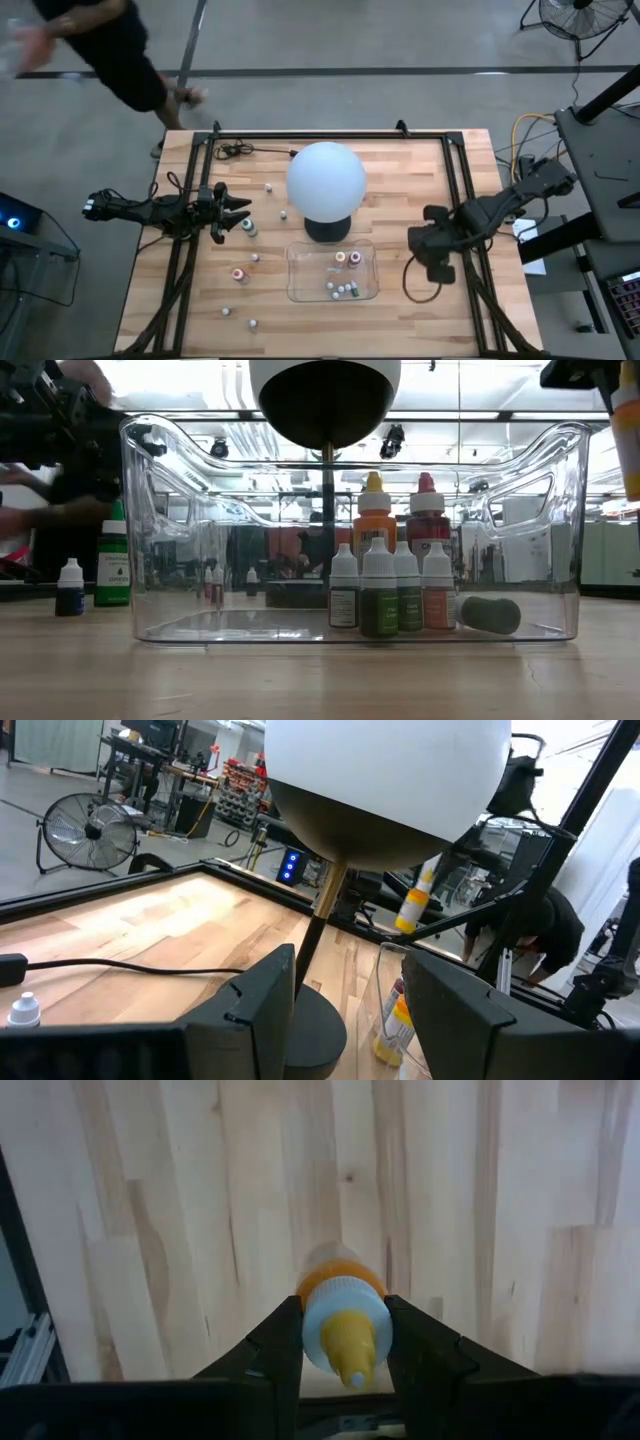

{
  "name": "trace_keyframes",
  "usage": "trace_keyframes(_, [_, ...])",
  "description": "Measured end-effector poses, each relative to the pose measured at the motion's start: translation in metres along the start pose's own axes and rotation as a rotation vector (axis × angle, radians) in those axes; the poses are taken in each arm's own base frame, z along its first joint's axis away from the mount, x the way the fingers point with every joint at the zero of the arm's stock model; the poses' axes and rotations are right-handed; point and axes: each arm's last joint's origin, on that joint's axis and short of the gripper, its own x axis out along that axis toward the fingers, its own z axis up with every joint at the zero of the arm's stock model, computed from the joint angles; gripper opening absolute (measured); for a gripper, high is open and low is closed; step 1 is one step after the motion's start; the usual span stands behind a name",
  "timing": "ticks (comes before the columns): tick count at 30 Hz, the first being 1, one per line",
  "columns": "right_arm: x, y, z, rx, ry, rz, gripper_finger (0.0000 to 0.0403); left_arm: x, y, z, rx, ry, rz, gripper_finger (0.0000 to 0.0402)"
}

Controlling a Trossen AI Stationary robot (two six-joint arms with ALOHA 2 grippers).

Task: Pick & Place food coloring
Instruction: Put the big yellow food coloring bottle into the transparent bin

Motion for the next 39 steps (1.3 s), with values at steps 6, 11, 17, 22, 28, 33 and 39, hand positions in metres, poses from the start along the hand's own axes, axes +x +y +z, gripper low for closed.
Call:
trace_keyframes(6, [-0.002, 0.033, 0.022, 0.001, 0.0, 0.007, 0.0109, 0.0, 0.0, 0.0, 0.0, 0.0, 0.0, 0.0161])
trace_keyframes(11, [-0.009, 0.059, 0.049, -0.001, -0.024, 0.029, 0.0109, 0.0, 0.0, 0.0, 0.0, -0.001, 0.0, 0.0161])
trace_keyframes(17, [-0.013, 0.086, 0.085, 0.015, -0.058, 0.057, 0.0109, 0.0, 0.0, 0.0, 0.0, -0.001, 0.0, 0.0161])
trace_keyframes(22, [-0.016, 0.104, 0.113, 0.027, -0.066, 0.068, 0.0109, 0.0, 0.0, 0.0, 0.0, 0.0, 0.001, 0.0161])
trace_keyframes(28, [-0.012, 0.116, 0.144, 0.052, -0.07, 0.079, 0.0109, 0.0, 0.0, 0.0, 0.0, -0.001, 0.0, 0.0161])
trace_keyframes(33, [0.002, 0.117, 0.171, 0.054, -0.076, 0.089, 0.0109, 0.0, 0.0, 0.0, 0.0, -0.001, 0.0, 0.0161])
trace_keyframes(39, [0.014, 0.103, 0.187, 0.053, -0.104, 0.061, 0.0109, 0.0, 0.0, 0.0, 0.0, -0.001, 0.0, 0.0161])
